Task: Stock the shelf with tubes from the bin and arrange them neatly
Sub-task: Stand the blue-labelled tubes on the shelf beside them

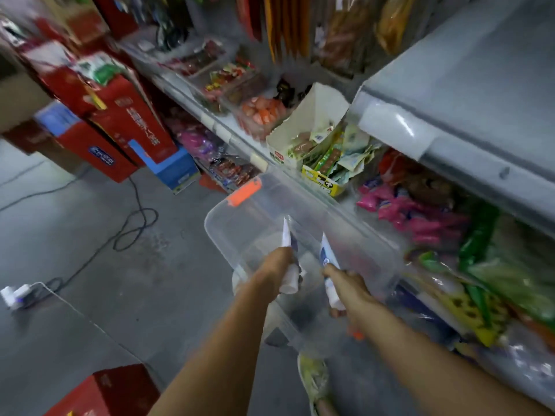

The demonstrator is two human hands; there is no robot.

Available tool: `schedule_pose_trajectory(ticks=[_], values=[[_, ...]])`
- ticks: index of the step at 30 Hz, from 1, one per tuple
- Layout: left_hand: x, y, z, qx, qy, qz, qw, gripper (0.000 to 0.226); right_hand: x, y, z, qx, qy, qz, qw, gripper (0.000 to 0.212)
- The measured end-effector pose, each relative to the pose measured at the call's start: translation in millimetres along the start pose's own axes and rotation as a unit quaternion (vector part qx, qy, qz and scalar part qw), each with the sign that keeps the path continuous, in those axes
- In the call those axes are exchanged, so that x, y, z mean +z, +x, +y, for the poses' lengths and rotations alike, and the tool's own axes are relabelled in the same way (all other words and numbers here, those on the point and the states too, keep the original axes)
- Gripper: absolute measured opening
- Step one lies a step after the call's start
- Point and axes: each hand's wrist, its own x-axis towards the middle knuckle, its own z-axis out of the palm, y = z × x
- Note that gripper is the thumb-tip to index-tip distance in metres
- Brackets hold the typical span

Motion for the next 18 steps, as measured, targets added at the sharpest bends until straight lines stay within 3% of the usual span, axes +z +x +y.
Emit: schedule_pose_trajectory(ticks=[4,9,13,18], values=[[15,-100,-33,0.105,-0.003,-0.030,0.994,0.006,-48,-95,1,-0.052,0.066,-0.068,0.994,0.023],[54,-214,-70,0.191,0.013,-0.084,0.978,0.010,-120,-204,11,-0.121,0.109,-0.086,0.983,0.024],[94,-288,-88,0.242,0.054,-0.137,0.959,0.042,-178,-273,17,-0.180,0.122,-0.086,0.972,0.023],[157,-361,-107,0.341,0.125,-0.197,0.911,0.027,-253,-345,34,-0.256,0.136,-0.072,0.954,0.038]])
